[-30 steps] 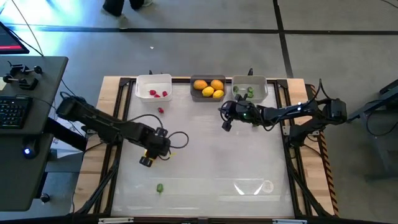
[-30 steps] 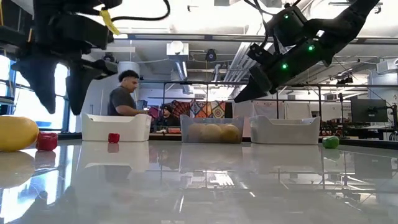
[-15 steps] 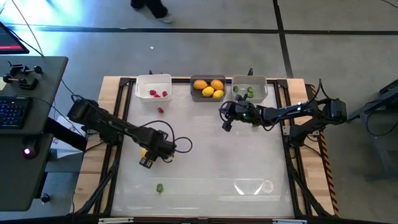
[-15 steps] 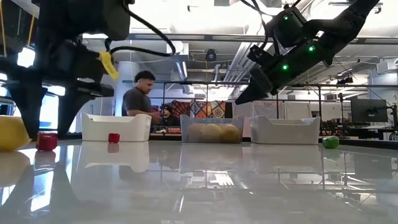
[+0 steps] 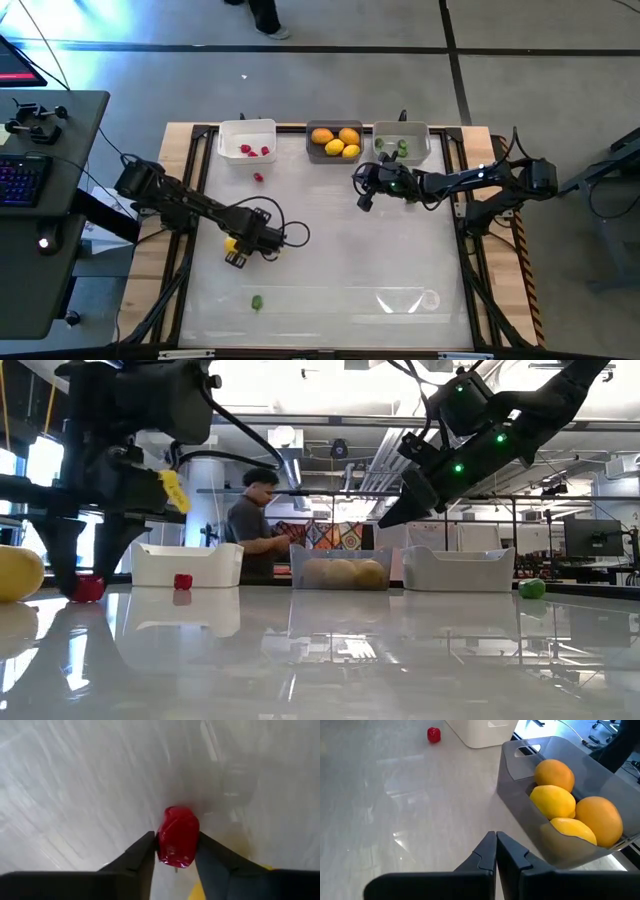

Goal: Sort produce into baskets
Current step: Put the red bell pepper into the white bin, then put the green bell pepper into the gray bin, then put the lemon into the black bin

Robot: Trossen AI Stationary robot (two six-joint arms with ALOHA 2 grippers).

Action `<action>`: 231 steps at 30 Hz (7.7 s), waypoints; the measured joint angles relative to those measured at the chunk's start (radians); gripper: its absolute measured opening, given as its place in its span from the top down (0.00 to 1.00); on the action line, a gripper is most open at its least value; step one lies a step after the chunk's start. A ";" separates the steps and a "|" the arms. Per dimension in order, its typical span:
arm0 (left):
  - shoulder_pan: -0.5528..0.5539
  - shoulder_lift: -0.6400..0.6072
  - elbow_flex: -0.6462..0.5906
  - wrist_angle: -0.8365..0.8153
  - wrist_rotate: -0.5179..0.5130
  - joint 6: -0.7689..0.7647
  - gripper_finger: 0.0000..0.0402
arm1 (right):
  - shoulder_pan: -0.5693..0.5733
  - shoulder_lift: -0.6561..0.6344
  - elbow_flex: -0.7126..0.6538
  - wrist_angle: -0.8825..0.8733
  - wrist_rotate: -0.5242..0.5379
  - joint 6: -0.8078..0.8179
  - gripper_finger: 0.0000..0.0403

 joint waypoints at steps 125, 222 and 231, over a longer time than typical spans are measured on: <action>0.595 -0.690 -0.523 1.435 0.062 -0.219 0.51 | 0.115 -0.015 0.083 -1.168 0.202 0.937 0.47; -0.034 -0.636 -0.099 -0.006 0.081 -0.468 0.91 | 0.018 -0.123 0.114 -0.271 0.255 0.127 1.00; -0.123 -0.450 -0.099 -0.045 0.103 -0.526 0.53 | 0.046 -0.127 0.114 -0.293 0.265 0.127 1.00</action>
